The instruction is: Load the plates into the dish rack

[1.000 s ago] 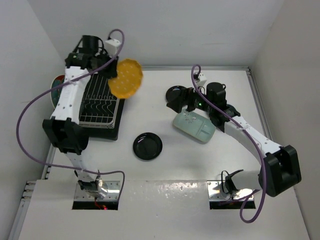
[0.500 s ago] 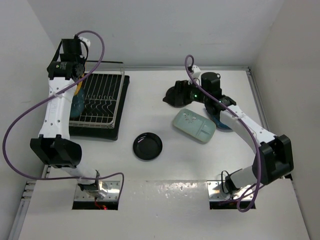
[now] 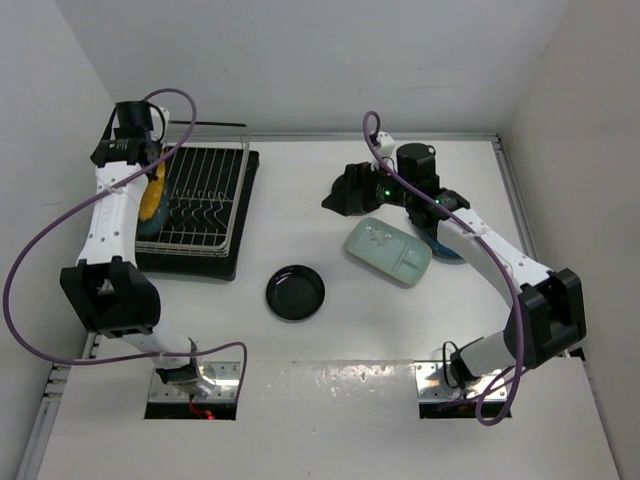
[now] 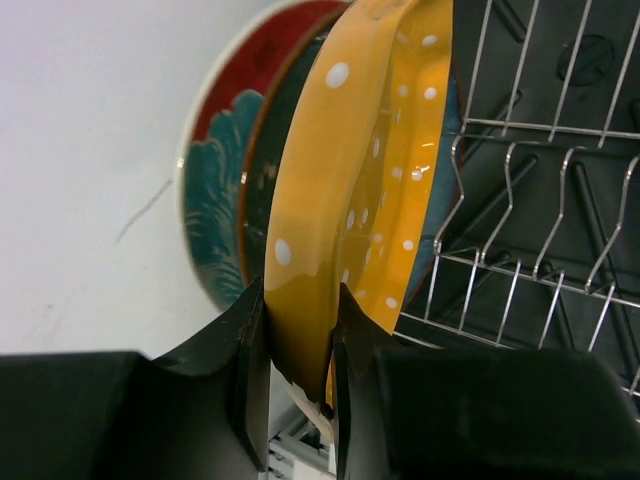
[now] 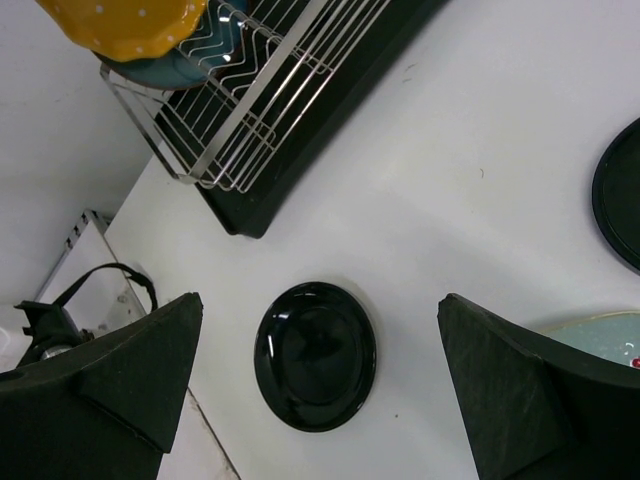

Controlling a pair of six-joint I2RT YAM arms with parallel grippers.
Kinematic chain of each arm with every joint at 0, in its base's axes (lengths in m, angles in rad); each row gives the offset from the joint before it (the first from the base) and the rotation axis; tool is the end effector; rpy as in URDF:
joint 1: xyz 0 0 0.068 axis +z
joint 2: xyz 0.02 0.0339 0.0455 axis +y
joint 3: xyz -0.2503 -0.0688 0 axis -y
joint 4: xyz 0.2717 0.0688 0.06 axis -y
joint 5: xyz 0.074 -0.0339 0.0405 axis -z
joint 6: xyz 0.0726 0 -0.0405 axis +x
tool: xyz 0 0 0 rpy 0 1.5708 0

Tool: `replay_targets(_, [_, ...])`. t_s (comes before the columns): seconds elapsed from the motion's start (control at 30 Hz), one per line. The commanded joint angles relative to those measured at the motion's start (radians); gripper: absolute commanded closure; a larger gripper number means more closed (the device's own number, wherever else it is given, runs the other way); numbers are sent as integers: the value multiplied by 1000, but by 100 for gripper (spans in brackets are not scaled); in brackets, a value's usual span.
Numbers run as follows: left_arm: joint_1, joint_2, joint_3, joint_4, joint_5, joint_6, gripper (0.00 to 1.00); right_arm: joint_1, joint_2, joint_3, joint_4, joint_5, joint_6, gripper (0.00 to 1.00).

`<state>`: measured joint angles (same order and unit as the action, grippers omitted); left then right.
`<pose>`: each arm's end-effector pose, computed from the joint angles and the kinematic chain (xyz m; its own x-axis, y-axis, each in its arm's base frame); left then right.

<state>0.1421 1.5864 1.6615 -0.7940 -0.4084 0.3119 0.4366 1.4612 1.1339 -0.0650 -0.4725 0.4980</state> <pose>0.3881 0.0846 0.3514 -0.7511 0.1770 -0.6360 -0.2052 0.8530 0.4798 0.3461 0.1979 0.2788 -0.6663 0.1585 -0.7287 -0.5001 0.6299 0.5942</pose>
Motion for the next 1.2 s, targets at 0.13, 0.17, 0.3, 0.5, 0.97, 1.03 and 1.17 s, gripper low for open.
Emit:
replay_targets(0.13, [53, -77, -32, 144, 69, -49, 100, 8, -25, 18, 10, 6, -32, 0])
replay_targets(0.17, [53, -77, -32, 144, 69, -50, 100, 7, -25, 14, 7, 5, -32, 0])
replay_targets(0.3, [82, -66, -112, 167, 92, -69, 100, 7, -30, 6, 11, 8, -36, 0])
replay_targets(0.5, [123, -29, -144, 190, 169, -97, 81, 10, -24, -2, 2, 14, -39, 0])
replay_targets(0.97, [97, -111, -57, 151, 291, -19, 33, 200, 292, 24, -312, 164, -217, 14])
replay_targets(1.03, [83, -111, -17, 98, 357, -10, 32, 224, 347, 52, -332, 149, -228, 20])
replay_targets(1.17, [74, -111, 32, 6, 609, 12, 32, 249, 448, 52, -291, 132, -204, 26])
